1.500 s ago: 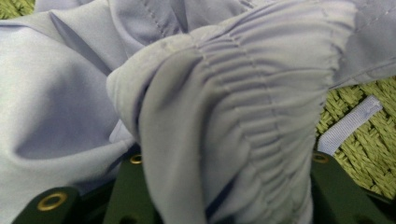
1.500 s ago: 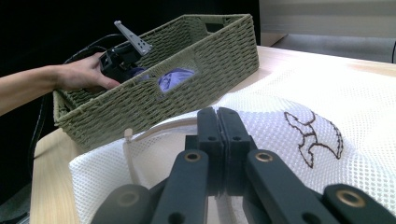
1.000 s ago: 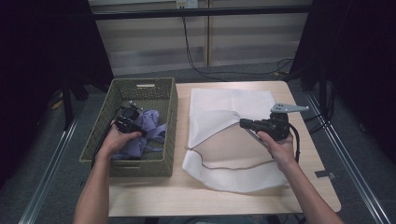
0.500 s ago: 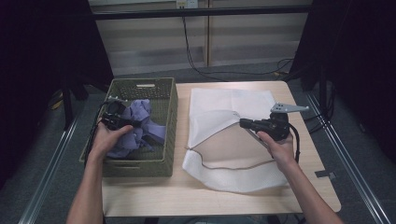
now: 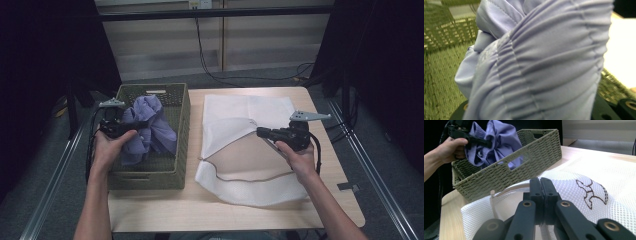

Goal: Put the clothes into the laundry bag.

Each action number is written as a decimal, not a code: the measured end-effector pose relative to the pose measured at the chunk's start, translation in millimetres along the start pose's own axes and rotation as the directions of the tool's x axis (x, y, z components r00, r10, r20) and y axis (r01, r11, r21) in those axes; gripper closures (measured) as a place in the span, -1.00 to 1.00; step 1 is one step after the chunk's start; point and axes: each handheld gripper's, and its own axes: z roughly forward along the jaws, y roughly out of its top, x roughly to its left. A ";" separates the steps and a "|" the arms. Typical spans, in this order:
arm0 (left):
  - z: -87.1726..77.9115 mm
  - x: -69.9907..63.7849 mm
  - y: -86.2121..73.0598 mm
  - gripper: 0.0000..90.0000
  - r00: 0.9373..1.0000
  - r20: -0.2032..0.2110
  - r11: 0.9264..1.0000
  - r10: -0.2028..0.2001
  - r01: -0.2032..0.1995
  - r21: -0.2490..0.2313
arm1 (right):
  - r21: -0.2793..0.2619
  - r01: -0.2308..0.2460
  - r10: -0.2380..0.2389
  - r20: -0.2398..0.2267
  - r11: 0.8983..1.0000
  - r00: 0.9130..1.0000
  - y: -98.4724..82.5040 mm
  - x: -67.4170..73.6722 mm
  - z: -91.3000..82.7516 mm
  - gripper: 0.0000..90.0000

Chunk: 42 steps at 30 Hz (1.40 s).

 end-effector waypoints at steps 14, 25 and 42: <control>-32.2 -0.6 4.0 0.59 1.000 0.016 0.987 -0.017 0.019 -0.158 | -0.011 0.003 -0.003 -0.001 1.000 1.000 0.4 2.1 -1.1 0.98; -54.9 -11.8 15.6 0.59 0.999 0.037 0.966 0.005 0.004 -0.260 | -0.014 0.000 0.000 -0.001 1.000 1.000 0.6 2.6 -1.8 0.98; -84.1 -28.4 34.8 0.59 0.997 0.049 0.924 0.052 -0.029 -0.382 | -0.014 0.000 0.000 -0.005 1.000 1.000 1.1 1.9 -1.5 0.98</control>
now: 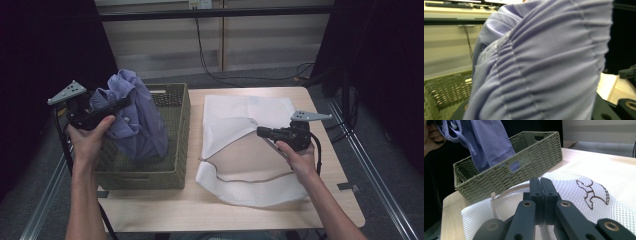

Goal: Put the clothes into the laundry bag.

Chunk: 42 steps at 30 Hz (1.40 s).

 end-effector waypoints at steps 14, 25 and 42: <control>-3.6 -9.2 23.9 0.59 1.000 0.008 1.000 0.024 -0.024 -0.018 | -0.006 -0.002 0.002 0.000 1.000 1.000 0.6 -0.6 -2.0 0.98; -6.5 -18.9 48.5 0.59 0.999 0.025 0.998 0.044 -0.043 -0.051 | -0.007 -0.001 0.001 0.001 1.000 1.000 1.2 -0.2 -2.0 0.98; -16.6 -35.1 72.6 0.59 0.994 0.022 0.990 0.103 -0.100 -0.103 | -0.005 0.003 -0.003 -0.002 1.000 1.000 1.5 0.3 -2.3 0.98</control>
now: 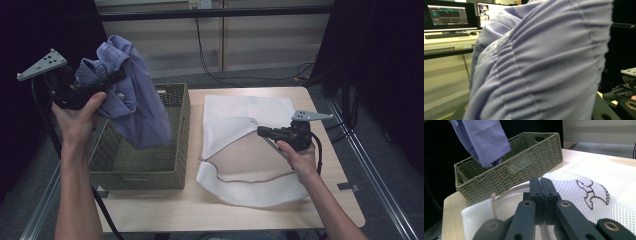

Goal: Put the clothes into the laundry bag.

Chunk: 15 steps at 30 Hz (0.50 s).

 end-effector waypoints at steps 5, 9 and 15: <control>-1.8 -3.4 5.6 0.59 1.000 0.002 1.000 0.012 -0.012 0.002 | -0.001 0.000 0.000 0.001 1.000 1.000 -0.1 -0.2 0.1 0.98; -3.2 -6.5 9.5 0.59 1.000 0.009 1.000 0.019 -0.019 0.001 | 0.003 -0.001 0.001 -0.001 1.000 1.000 -0.2 0.2 0.3 0.98; -7.3 -14.8 16.0 0.59 0.999 0.010 0.999 0.048 -0.048 0.002 | 0.004 -0.001 0.001 -0.001 1.000 1.000 -0.3 0.2 0.3 0.98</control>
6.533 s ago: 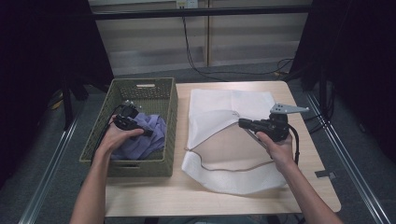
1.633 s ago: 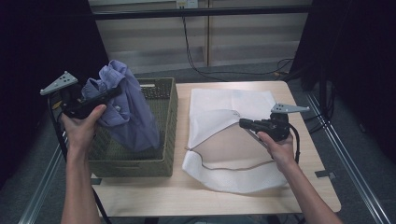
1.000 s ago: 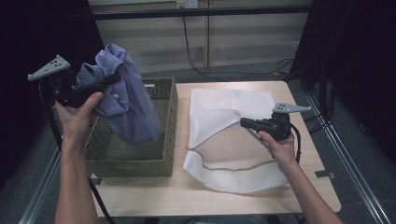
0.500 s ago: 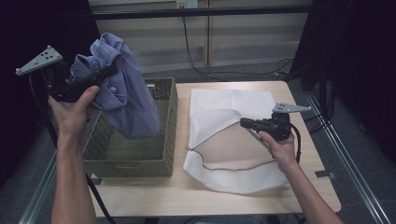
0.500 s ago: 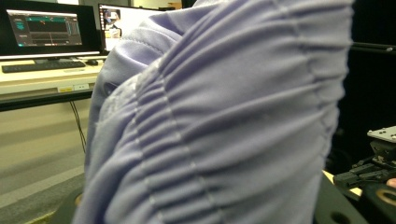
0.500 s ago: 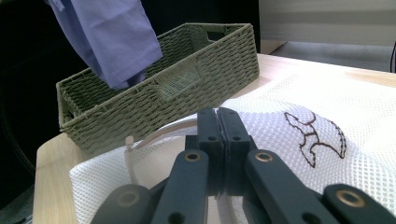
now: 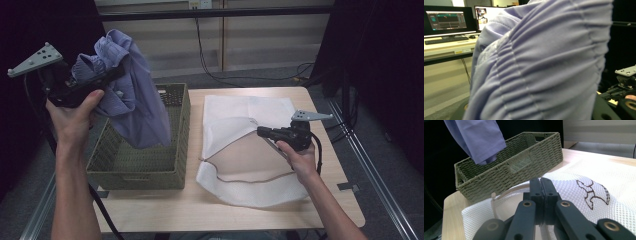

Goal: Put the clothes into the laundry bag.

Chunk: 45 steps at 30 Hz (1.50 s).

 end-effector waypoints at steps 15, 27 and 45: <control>-2.9 -20.0 15.3 0.59 0.999 0.044 1.000 0.025 -0.025 -0.015 | 0.005 0.001 -0.001 -0.004 1.000 1.000 -0.8 0.4 1.4 0.98; 0.0 -34.1 29.4 0.59 0.995 0.084 0.998 0.052 -0.048 -0.039 | 0.011 0.003 -0.002 -0.007 1.000 1.000 -1.5 0.0 2.4 0.98; 16.9 -65.9 44.3 0.59 0.983 0.161 0.995 0.088 -0.080 -0.060 | 0.019 0.001 -0.001 -0.016 1.000 1.000 -2.7 -0.4 4.9 0.98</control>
